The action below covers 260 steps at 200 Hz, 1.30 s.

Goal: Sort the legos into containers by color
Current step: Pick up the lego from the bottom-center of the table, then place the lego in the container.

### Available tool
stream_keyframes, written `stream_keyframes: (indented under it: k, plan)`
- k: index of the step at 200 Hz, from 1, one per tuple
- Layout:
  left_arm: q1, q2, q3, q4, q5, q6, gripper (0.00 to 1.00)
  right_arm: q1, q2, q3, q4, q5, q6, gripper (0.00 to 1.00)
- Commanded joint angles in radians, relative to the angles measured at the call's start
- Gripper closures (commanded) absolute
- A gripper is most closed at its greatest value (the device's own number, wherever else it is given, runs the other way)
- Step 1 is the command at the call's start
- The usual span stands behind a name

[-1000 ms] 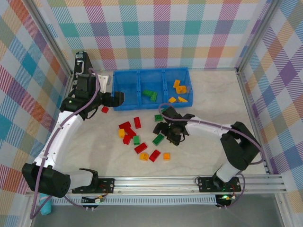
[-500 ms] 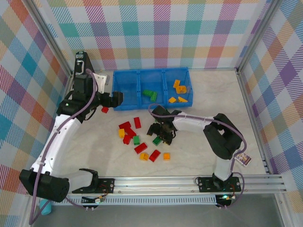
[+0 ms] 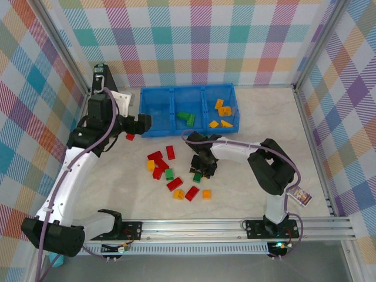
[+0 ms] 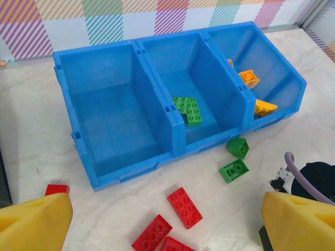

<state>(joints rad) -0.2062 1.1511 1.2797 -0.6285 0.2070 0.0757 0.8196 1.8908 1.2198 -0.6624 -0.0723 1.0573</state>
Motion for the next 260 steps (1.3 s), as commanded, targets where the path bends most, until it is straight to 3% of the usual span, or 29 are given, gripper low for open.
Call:
stream_keyframes:
  k: [1, 35, 70, 89, 104, 131, 171, 200, 234, 260]
  plan:
    - [0.007, 0.014, 0.039, -0.034, -0.030, 0.000, 0.09, 0.017, 0.056, 0.016, 0.058, -0.019, -0.069, 0.61]
    - [-0.001, 0.064, 0.103, -0.160, -0.033, -0.048, 0.13, 0.006, -0.009, 0.068, 0.009, 0.084, -0.217, 0.69]
    - [-0.009, 0.037, 0.026, -0.231, -0.030, -0.118, 0.13, -0.032, -0.098, 0.161, -0.056, 0.255, -0.489, 0.72]
    - [-0.009, 0.037, 0.001, -0.291, -0.116, -0.159, 0.12, -0.074, -0.124, 0.226, -0.029, 0.319, -0.648, 0.72]
    - [-0.009, 0.049, -0.012, -0.301, -0.156, -0.217, 0.12, -0.116, -0.123, 0.281, 0.037, 0.345, -0.760, 0.72]
    - [-0.009, 0.075, -0.059, -0.218, -0.125, -0.351, 0.12, -0.183, -0.061, 0.400, 0.193, 0.352, -0.935, 0.72]
    - [-0.002, 0.114, -0.125, -0.138, -0.176, -0.534, 0.10, -0.193, 0.032, 0.455, 0.549, 0.384, -1.276, 0.71]
    - [0.039, 0.125, -0.158, -0.125, -0.209, -0.657, 0.07, -0.194, 0.132, 0.530, 0.617, 0.298, -1.371, 0.71]
    - [0.086, 0.149, -0.179, -0.099, -0.218, -0.725, 0.00, -0.194, 0.244, 0.636, 0.552, 0.277, -1.375, 0.71]
    - [0.110, 0.196, -0.172, -0.090, -0.249, -0.761, 0.00, -0.194, 0.262, 0.633, 0.549, 0.253, -1.351, 0.58]
